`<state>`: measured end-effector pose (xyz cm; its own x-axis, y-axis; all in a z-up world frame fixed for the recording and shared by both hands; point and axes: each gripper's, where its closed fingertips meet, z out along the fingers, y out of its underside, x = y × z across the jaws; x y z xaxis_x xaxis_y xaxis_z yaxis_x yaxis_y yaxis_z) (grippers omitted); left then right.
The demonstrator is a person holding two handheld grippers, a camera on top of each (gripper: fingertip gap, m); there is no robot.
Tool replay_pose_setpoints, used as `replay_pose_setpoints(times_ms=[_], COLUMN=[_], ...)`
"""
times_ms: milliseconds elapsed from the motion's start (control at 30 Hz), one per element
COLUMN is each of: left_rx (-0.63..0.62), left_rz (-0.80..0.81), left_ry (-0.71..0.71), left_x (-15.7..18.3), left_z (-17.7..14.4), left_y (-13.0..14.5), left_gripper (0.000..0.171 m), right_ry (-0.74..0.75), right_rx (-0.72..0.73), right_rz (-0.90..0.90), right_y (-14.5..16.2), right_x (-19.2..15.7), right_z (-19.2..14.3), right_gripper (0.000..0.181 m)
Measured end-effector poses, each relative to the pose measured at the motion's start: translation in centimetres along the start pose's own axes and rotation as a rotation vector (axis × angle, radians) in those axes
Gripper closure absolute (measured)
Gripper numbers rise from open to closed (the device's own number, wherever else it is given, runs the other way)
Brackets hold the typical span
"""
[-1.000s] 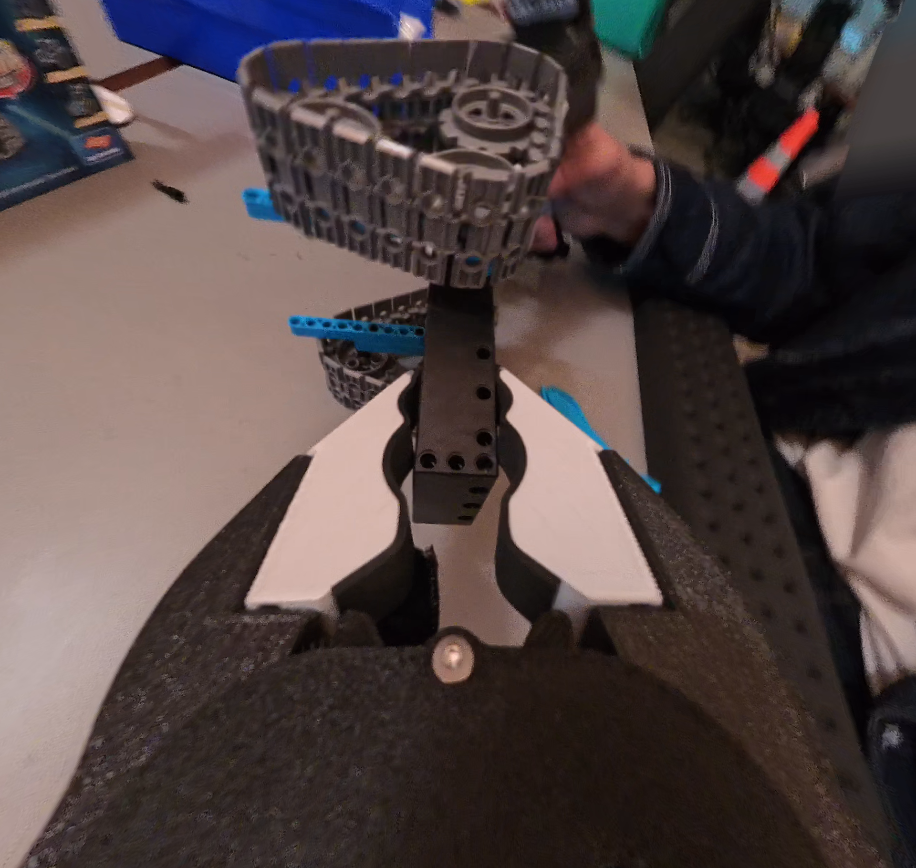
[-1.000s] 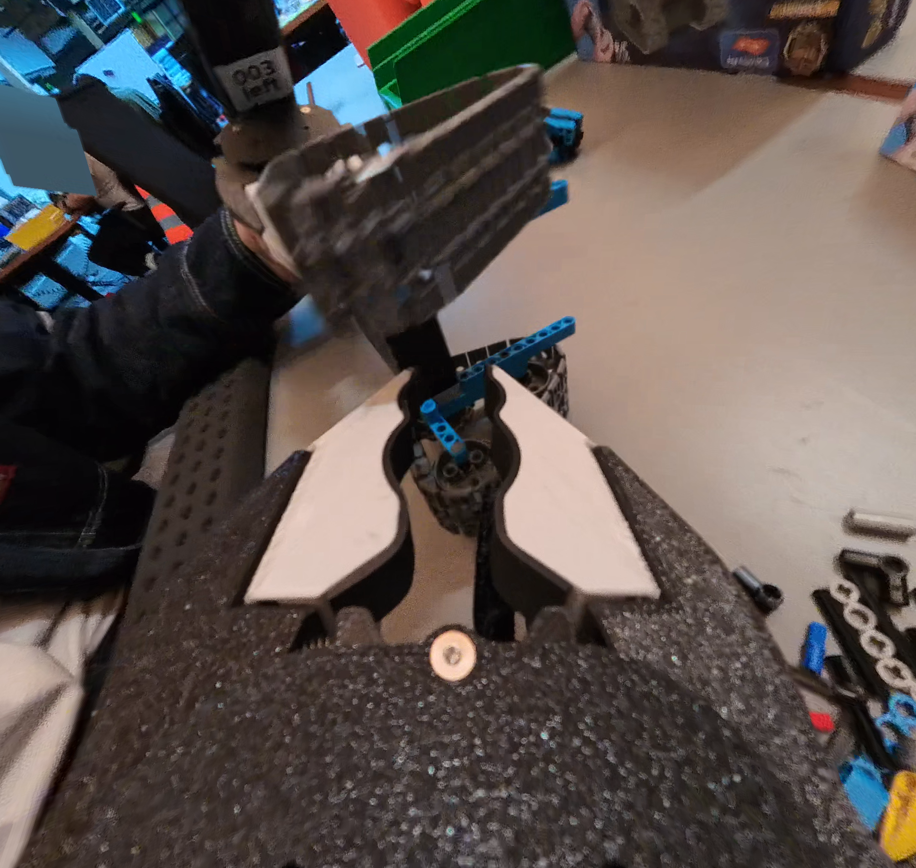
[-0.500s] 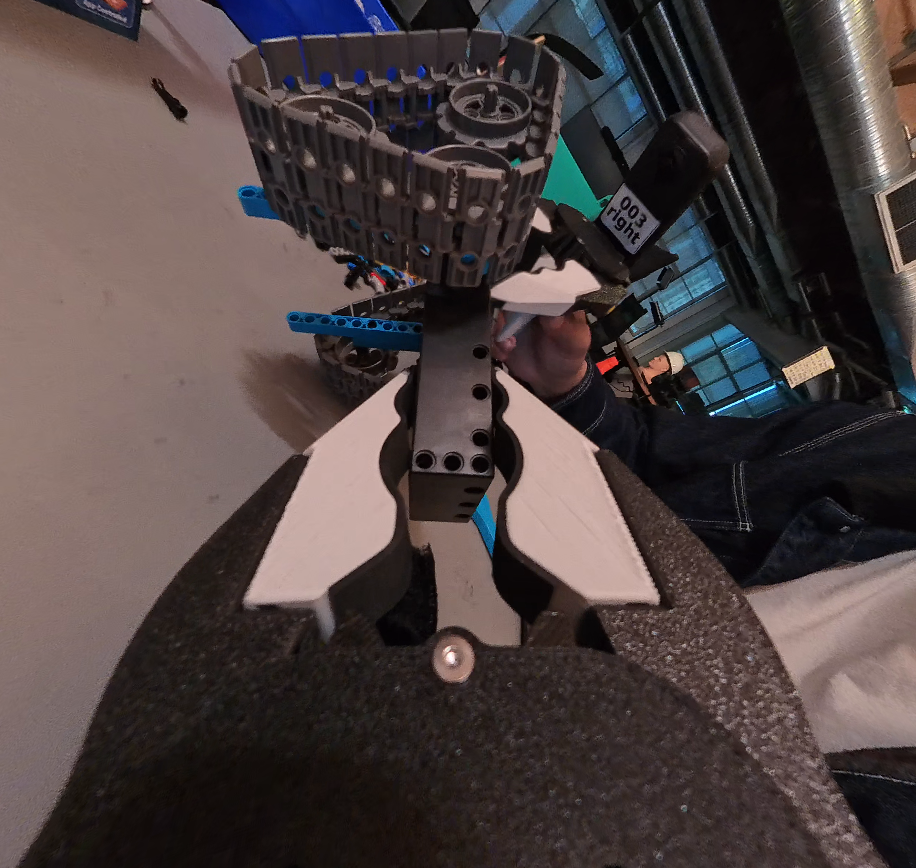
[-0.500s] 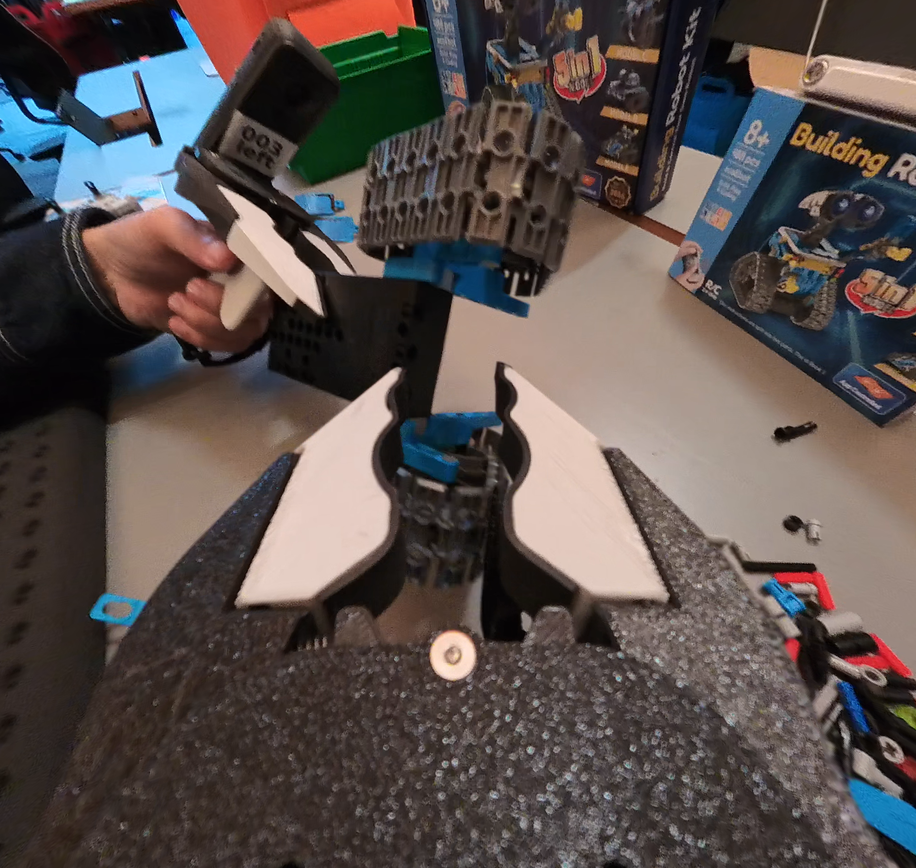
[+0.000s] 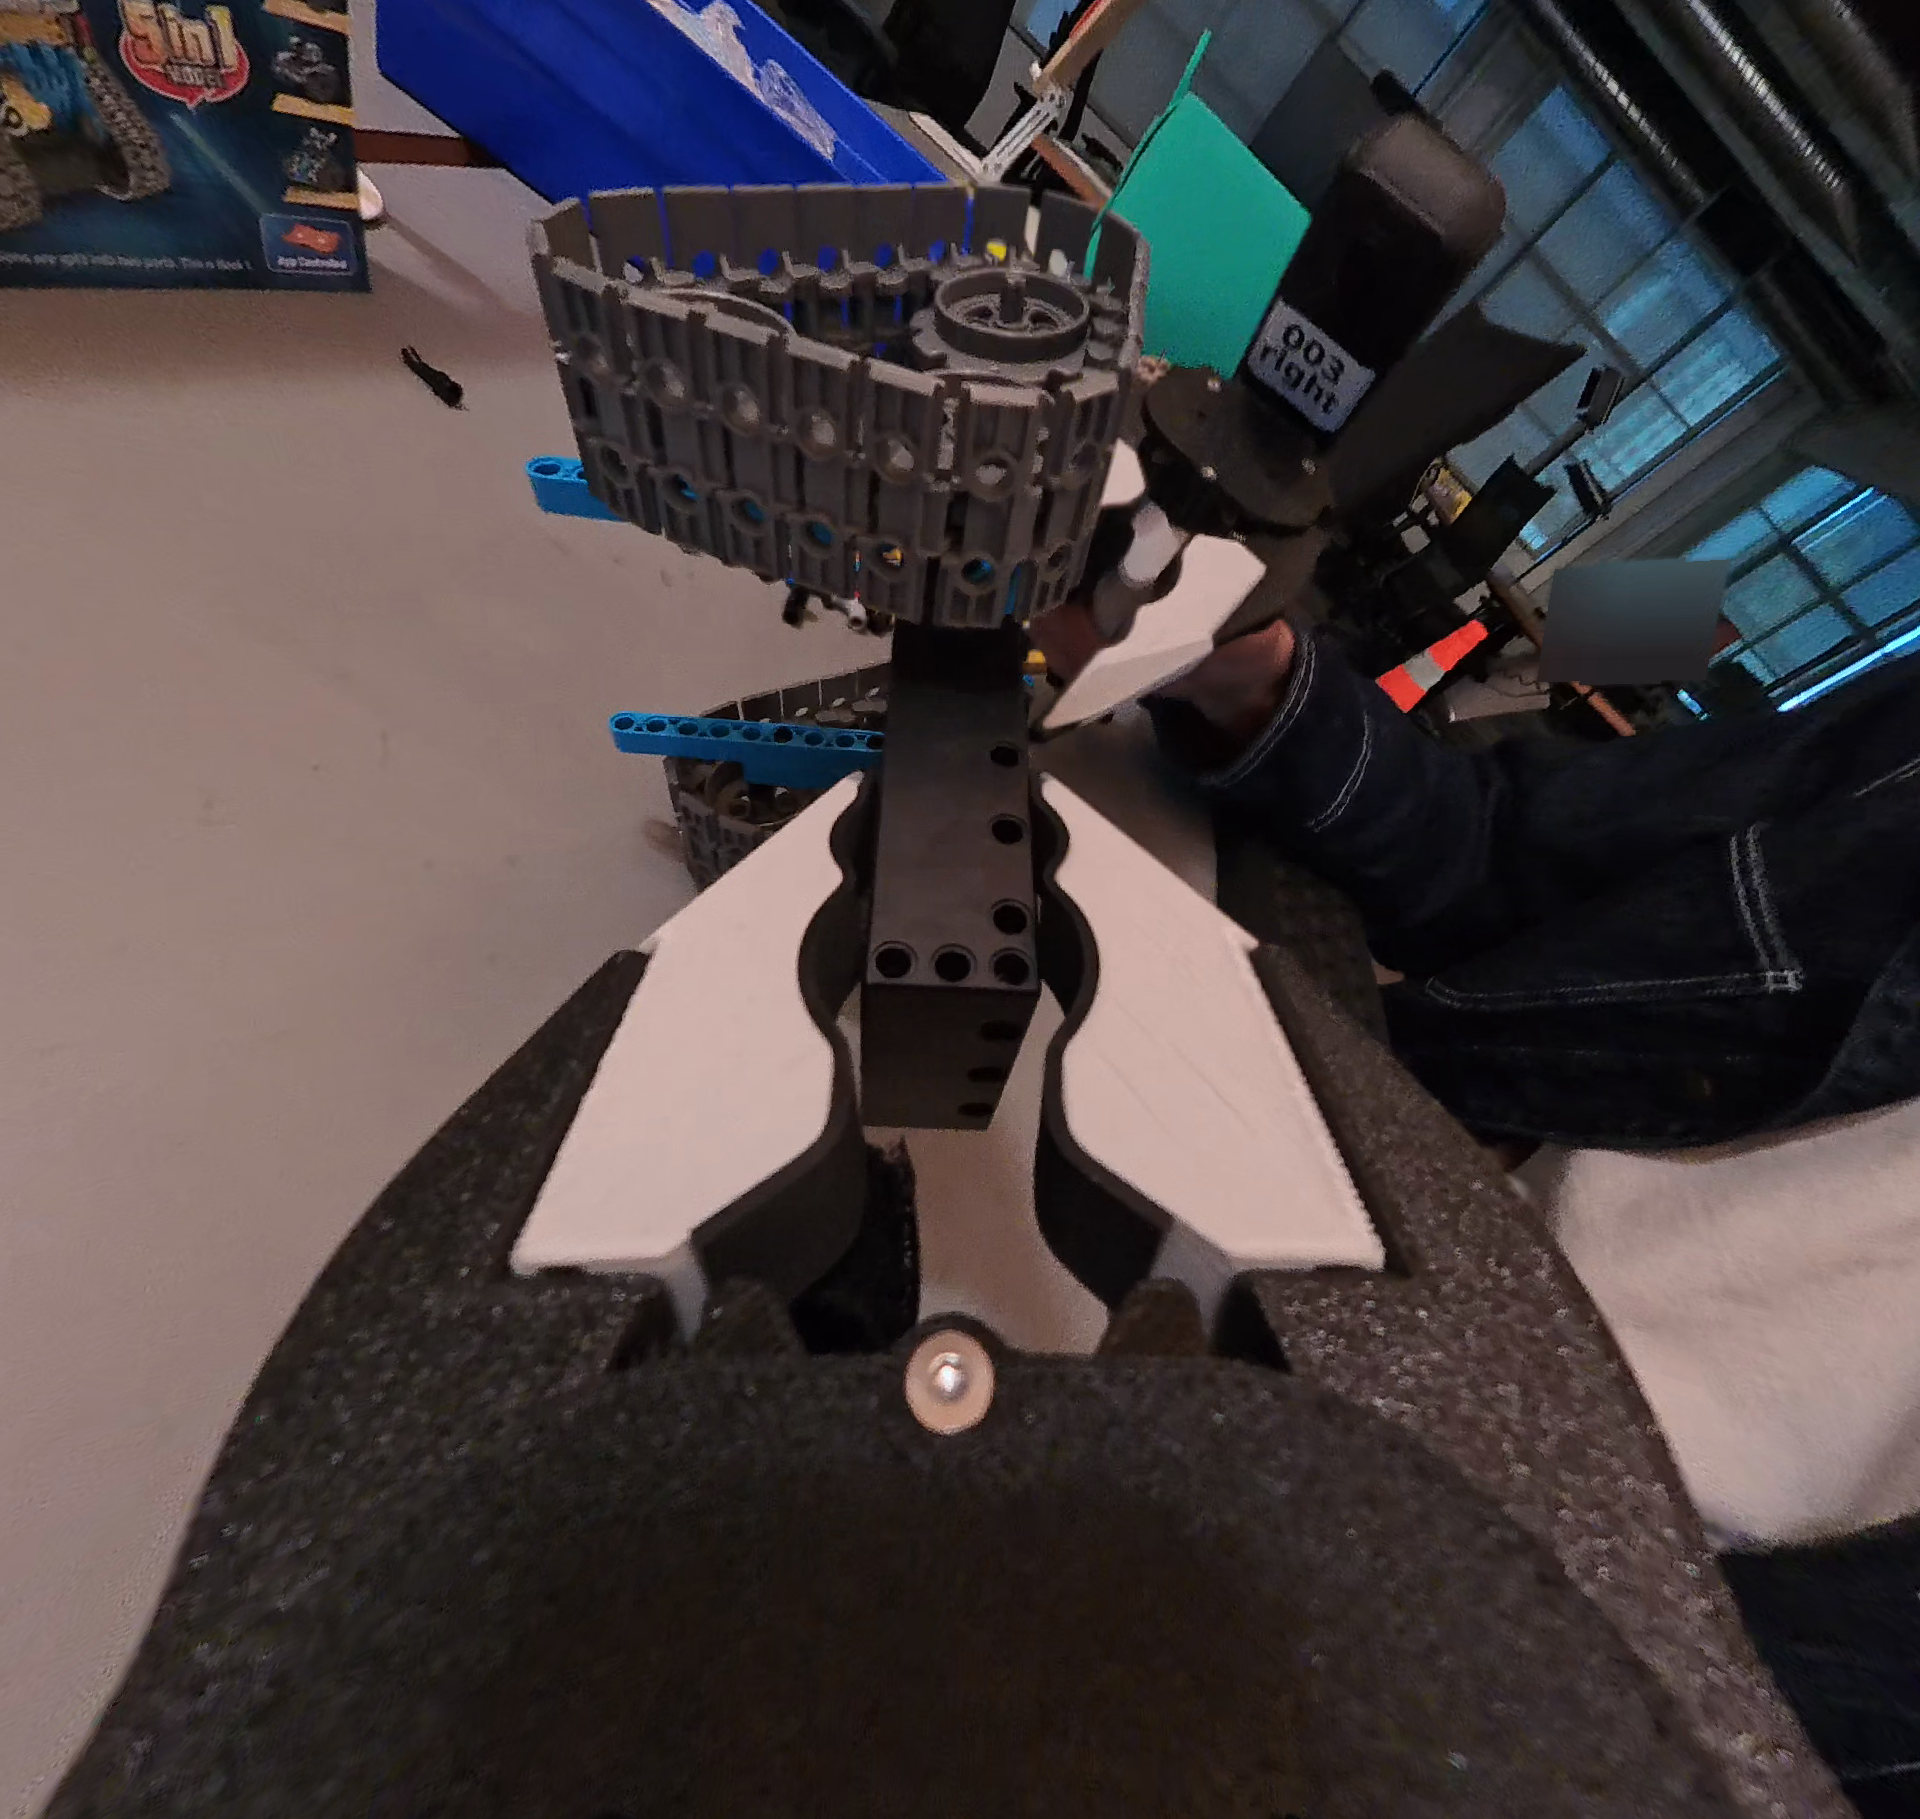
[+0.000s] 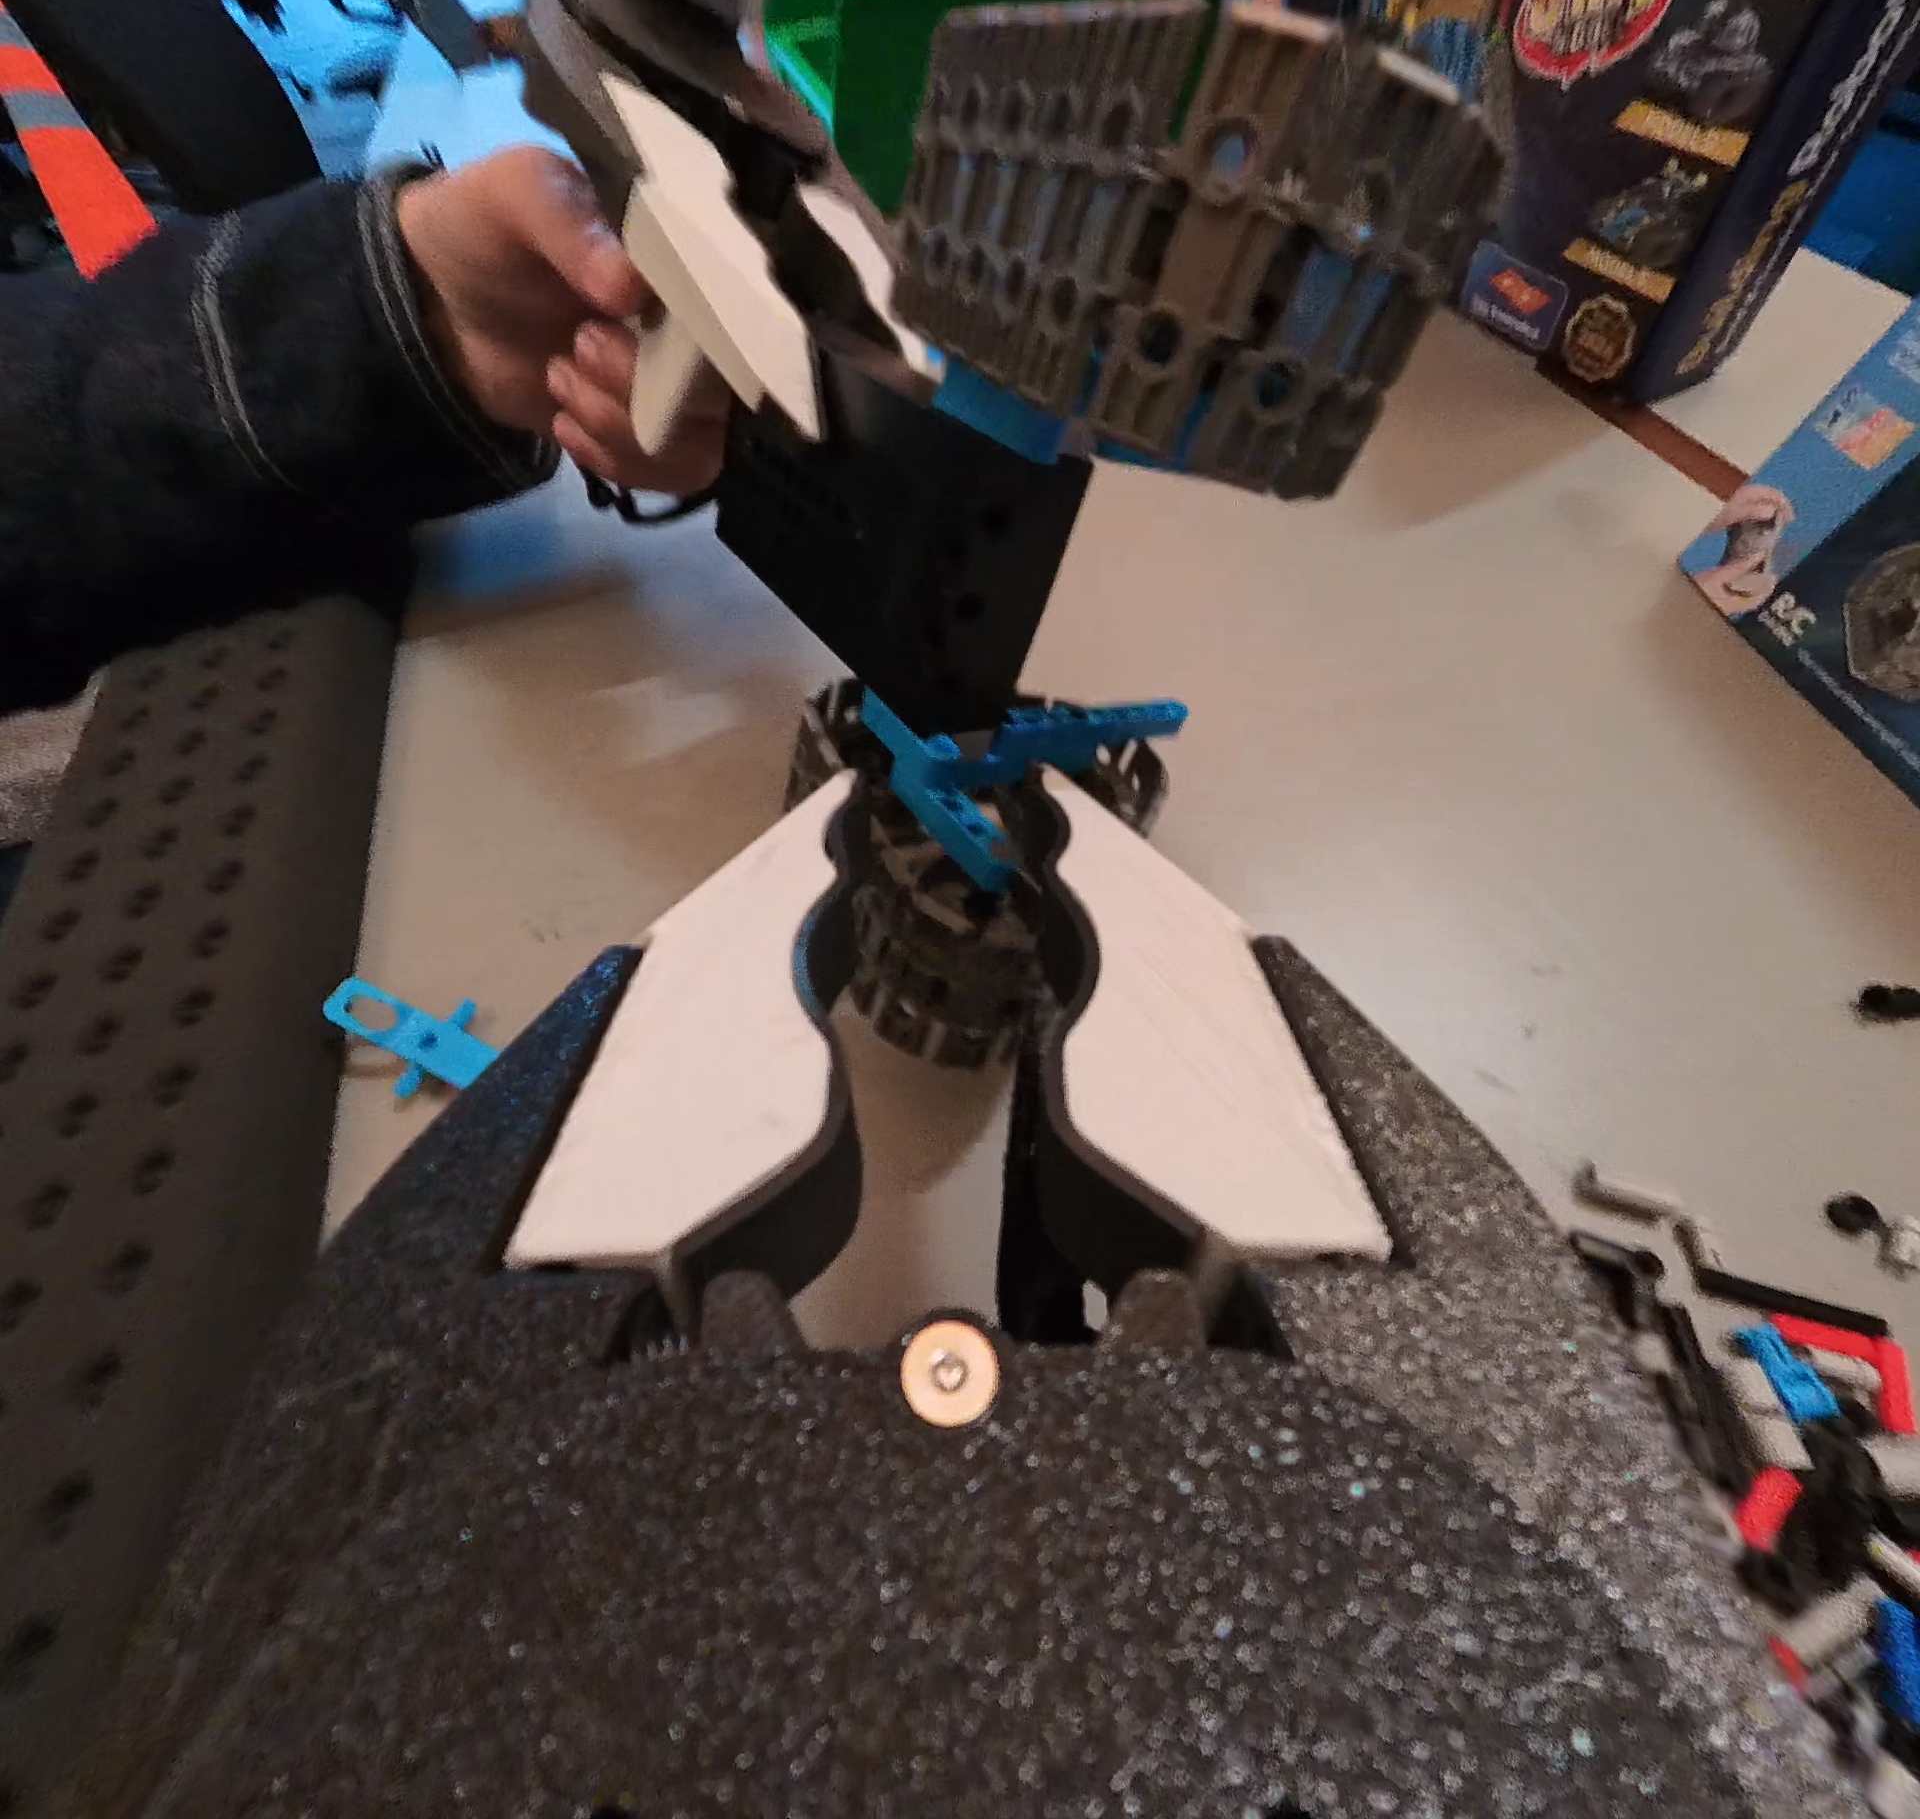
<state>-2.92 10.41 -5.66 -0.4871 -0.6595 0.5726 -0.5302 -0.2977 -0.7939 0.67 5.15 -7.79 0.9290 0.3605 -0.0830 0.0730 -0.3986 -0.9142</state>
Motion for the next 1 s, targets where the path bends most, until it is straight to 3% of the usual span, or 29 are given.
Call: replay_pose_setpoints(times_ms=[100,233,400,500,567,633,700,800,867,933,1000], left_rx=[0.034,0.087,0.078,0.063,0.064,0.062,0.026,-0.005,-0.035,-0.042,-0.033], left_rz=[-0.117,-0.337,-0.315,-0.297,-0.309,-0.299,-0.271,-0.218,-0.181,-0.146,-0.099], left_ry=[0.045,0.136,0.133,0.128,0.136,0.138,0.148,0.155,0.123,0.066,0.010], left_x=[-0.3,-0.6,-0.4,-0.3,-0.2,-0.1,0.5,1.9,2.5,2.5,2.3], left_z=[0.1,0.5,0.6,0.7,0.3,-0.7,-1.6,-2.3,-2.4,-2.4,-2.4], left_y=[-0.3,-0.5,-0.5,-0.3,-0.5,-0.8,-0.9,-1.3,-1.3,-1.4,-1.8], left_gripper=[0.145,0.146,0.146,0.146,0.146,0.146,0.146,0.146,0.146,0.146,0.146], right_ry=[0.026,0.170,0.251,0.313,0.369,0.384,0.412,0.406,0.368,0.343,0.403], right_rx=[0.110,0.136,0.165,0.113,0.030,-0.011,-0.020,-0.200,-0.263,-0.314,-0.298], right_rz=[0.020,-0.138,-0.148,-0.263,-0.327,-0.419,-0.530,-0.678,-0.740,-0.754,-0.722], right_y=[-2.0,-3.6,-5.5,-5.5,-5.2,-6.1,-8.0,-7.7,-6.8,-5.6,-5.6], right_x=[0.2,1.0,2.6,3.5,3.6,2.5,1.7,1.5,0.8,0.4,1.0], right_z=[0.5,0.1,-0.5,-1.6,-2.8,-4.2,-4.6,-1.8,0.3,1.4,1.7], right_gripper=[0.145,0.140,0.141,0.150,0.134,0.128,0.105,0.094,0.103,0.142,0.143])
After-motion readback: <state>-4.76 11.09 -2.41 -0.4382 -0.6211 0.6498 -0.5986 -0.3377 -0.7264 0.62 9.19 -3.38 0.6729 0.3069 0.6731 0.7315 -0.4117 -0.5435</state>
